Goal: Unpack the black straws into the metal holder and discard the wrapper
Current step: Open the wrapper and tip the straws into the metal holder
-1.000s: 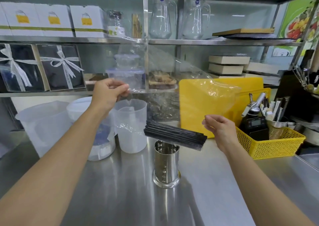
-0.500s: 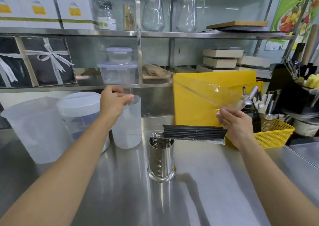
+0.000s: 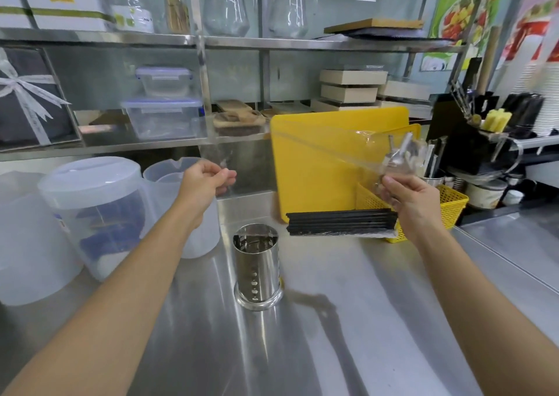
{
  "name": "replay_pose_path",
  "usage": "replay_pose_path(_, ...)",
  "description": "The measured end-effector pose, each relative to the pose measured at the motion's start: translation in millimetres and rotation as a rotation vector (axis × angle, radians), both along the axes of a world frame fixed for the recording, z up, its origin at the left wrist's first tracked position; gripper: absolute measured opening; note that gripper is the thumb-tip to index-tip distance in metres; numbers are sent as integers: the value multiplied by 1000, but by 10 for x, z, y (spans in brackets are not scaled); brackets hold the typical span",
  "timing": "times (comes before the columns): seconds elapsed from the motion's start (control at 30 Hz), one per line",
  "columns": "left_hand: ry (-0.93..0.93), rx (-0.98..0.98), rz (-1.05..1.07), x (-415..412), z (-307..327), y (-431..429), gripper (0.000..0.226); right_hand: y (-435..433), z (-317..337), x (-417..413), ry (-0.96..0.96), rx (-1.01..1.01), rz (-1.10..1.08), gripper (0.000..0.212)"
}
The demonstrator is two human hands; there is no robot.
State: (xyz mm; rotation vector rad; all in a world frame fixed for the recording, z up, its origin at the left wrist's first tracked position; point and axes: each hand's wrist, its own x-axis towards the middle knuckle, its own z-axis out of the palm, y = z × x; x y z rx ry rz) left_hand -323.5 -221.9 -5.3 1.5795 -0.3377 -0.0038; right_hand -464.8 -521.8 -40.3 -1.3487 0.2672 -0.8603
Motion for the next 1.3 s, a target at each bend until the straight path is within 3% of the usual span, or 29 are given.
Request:
replay_pose_path(0.17, 151, -70, -189, 58, -133, 12, 19, -36, -5, -51, 32, -25, -52, 6)
replay_pose_path(0.37, 162, -16, -166, 122, -291, 37, 7, 2, 66, -62, 28, -82, -65, 8)
replay_pose_path(0.5, 185, -64, -126, 157, -295, 83, 30, 25, 123, -34, 73, -113, -57, 7)
replay_pose_path(0.67, -3, 80, 129, 228, -224, 95, 76, 15, 141, -9, 93, -119, -52, 5)
replay_pose_path(0.8, -321, 242, 148, 278, -112, 99, 90, 0, 145, 2, 96, -119, -53, 5)
replay_pose_path(1.03, -773, 552, 186, 176, 294, -1, 59, -19, 169, 17, 75, -141, -9, 6)
replay_pose_path(1.3, -639, 498, 19, 254, 342, -58, 12, -26, 336, 88, 103, -237, 26, 5)
